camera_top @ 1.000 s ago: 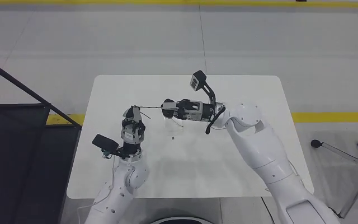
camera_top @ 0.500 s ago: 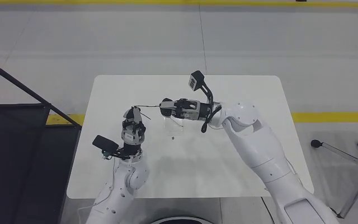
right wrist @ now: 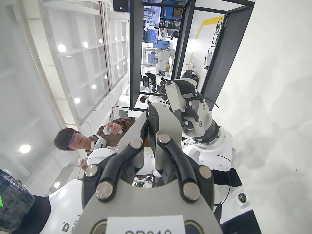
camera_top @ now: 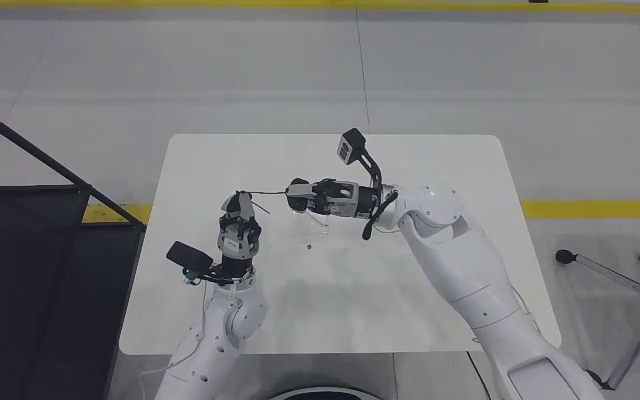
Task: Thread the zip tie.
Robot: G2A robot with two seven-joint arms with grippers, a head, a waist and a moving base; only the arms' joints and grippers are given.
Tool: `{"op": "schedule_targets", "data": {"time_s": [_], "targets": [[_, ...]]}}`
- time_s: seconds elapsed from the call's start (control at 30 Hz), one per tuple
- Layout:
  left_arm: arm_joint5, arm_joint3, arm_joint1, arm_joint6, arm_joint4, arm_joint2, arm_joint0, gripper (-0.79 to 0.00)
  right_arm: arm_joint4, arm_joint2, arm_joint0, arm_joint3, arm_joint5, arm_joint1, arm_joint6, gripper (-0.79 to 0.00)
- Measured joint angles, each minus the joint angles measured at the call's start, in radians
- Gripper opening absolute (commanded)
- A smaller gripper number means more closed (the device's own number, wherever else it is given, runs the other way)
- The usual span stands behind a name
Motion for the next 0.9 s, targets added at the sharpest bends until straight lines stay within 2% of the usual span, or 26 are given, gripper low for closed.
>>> {"op": "schedule_targets", "data": {"time_s": [0.9], "targets": [[-0.019, 0.019, -0.012, -0.004, 0.011, -0.009, -0.009, -0.785, -0.015, -0.015, 0.022, 0.038, 0.02, -0.013, 0.0, -0.785]]}}
